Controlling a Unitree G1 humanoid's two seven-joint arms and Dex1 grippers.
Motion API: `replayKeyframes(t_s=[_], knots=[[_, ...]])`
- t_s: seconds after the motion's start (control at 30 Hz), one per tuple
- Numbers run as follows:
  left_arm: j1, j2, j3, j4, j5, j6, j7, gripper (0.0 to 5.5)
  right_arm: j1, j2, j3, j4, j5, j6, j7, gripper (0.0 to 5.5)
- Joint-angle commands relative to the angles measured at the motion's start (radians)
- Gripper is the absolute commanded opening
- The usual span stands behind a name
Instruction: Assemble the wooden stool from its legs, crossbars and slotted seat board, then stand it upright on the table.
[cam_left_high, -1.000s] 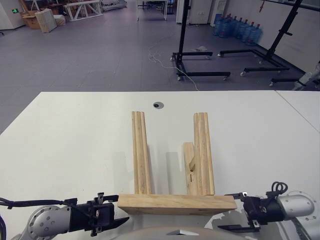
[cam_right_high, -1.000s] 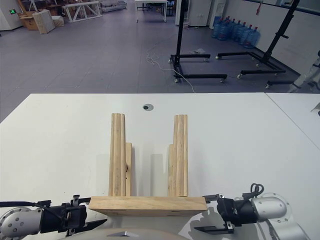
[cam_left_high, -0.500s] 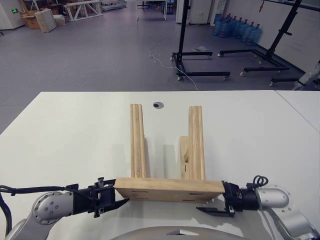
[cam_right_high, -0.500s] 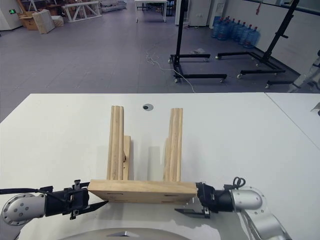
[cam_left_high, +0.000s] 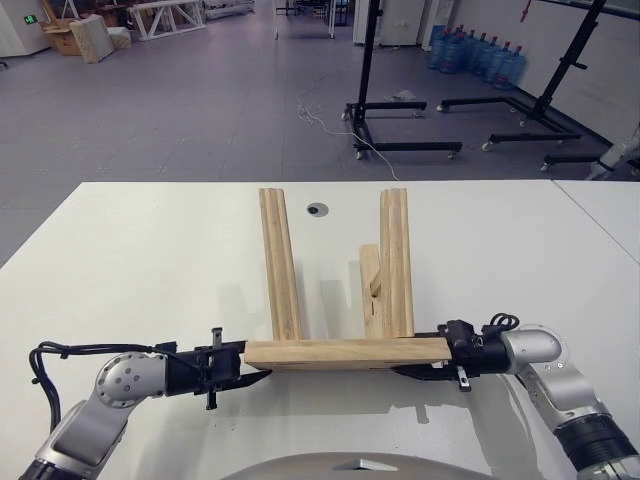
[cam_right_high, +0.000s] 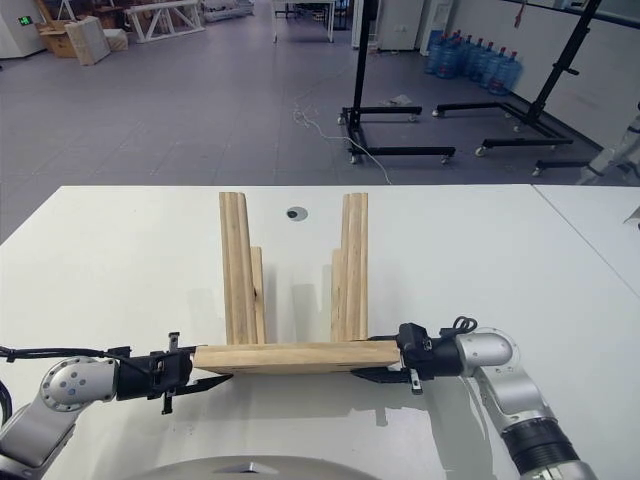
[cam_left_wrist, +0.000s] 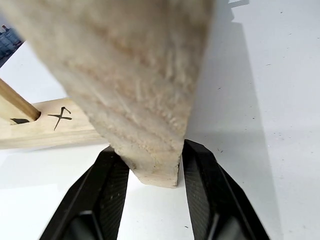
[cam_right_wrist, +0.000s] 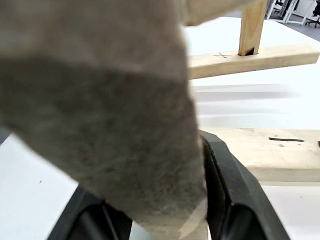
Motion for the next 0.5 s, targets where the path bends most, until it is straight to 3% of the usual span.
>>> replayKeyframes(t_s=[0.03, 0.13, 0.3, 0.4, 0.5], knots=[[-0.014, 0.008, 0.003, -0.048, -0.085, 0.042, -0.032, 1.51, -0.019, 0.013, 0.011, 0.018, 0.022, 0.090, 0.018, 1.54], [-0.011, 0.036, 0.029, -0.151, -0.279, 0.210, -0.095, 1.50, -0.022, -0.051, 0.019, -0.124, 0.146, 0.378, 0.045, 1.53], [0.018, 0.176, 0.216, -0.345, -0.941, 0.668, -0.092, 1.41, -0.214, -0.329, 0.076, -0.349, 0.506, 1.146, 0.121, 1.53], [-0.009, 0.217, 0.308, -0.444, -1.282, 0.707, 0.051, 1.36, -0.449, -0.451, 0.140, -0.343, 0.732, 1.517, 0.131, 1.53], [-0.004, 0.254, 0.372, -0.544, -1.449, 0.680, 0.134, 1.33, -0.624, -0.527, 0.191, -0.297, 0.904, 1.801, 0.131, 1.52]])
